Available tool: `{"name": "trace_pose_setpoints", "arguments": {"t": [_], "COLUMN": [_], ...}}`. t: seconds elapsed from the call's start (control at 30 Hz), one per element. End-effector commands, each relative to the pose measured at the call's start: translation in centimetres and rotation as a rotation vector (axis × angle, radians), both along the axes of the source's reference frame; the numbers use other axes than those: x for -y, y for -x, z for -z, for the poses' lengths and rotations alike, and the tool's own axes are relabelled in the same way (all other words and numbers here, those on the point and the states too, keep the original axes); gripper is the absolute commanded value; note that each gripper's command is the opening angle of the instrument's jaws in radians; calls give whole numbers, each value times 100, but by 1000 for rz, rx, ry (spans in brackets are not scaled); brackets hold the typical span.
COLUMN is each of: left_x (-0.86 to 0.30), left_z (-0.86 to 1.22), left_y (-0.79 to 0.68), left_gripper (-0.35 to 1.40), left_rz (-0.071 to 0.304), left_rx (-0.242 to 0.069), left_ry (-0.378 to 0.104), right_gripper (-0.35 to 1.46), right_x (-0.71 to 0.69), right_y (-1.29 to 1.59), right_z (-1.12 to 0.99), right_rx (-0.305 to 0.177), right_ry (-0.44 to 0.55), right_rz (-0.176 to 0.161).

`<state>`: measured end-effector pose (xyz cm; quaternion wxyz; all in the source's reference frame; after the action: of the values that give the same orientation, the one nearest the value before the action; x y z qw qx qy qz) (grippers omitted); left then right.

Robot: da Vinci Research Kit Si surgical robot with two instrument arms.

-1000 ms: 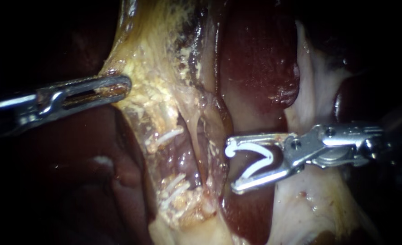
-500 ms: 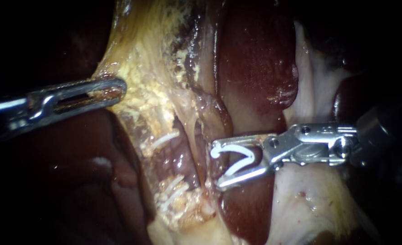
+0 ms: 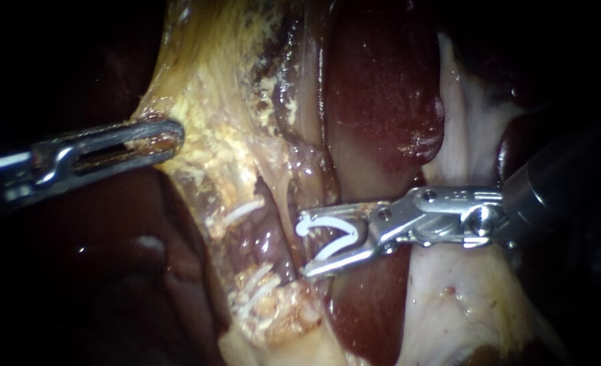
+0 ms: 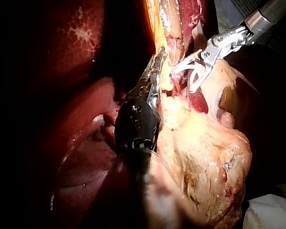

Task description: Clipping first clip right tube

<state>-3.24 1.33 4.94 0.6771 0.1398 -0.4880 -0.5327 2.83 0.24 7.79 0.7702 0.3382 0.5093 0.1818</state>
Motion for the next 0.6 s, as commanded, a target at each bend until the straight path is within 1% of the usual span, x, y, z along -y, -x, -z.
{"name": "trace_pose_setpoints", "arguments": {"t": [0.03,0.17,0.3,0.33,0.4,0.5,0.6], "left_x": [0,0,1,1,1,1,1], "left_z": [0,0,0,0,0,0,0], "left_y": [0,-1,-1,-1,-1,-1,-2], "left_gripper": [-35,-35,-35,-35,-35,-35,-35], "left_rz": [-1,-1,-1,-1,-1,-1,-2], "left_rx": [-1,-1,-1,-1,-1,-1,-1], "left_ry": [1,1,1,1,1,1,1], "right_gripper": [59,59,59,59,59,59,59], "right_x": [0,3,6,7,9,10,12], "right_y": [-1,-8,-18,-21,-23,-22,-22], "right_z": [-3,-10,-13,-14,-14,-11,-4], "right_rx": [3,0,-8,-11,-35,-83,-134], "right_ry": [2,4,1,2,-10,-59,-97], "right_rz": [1,6,19,30,38,39,58]}}
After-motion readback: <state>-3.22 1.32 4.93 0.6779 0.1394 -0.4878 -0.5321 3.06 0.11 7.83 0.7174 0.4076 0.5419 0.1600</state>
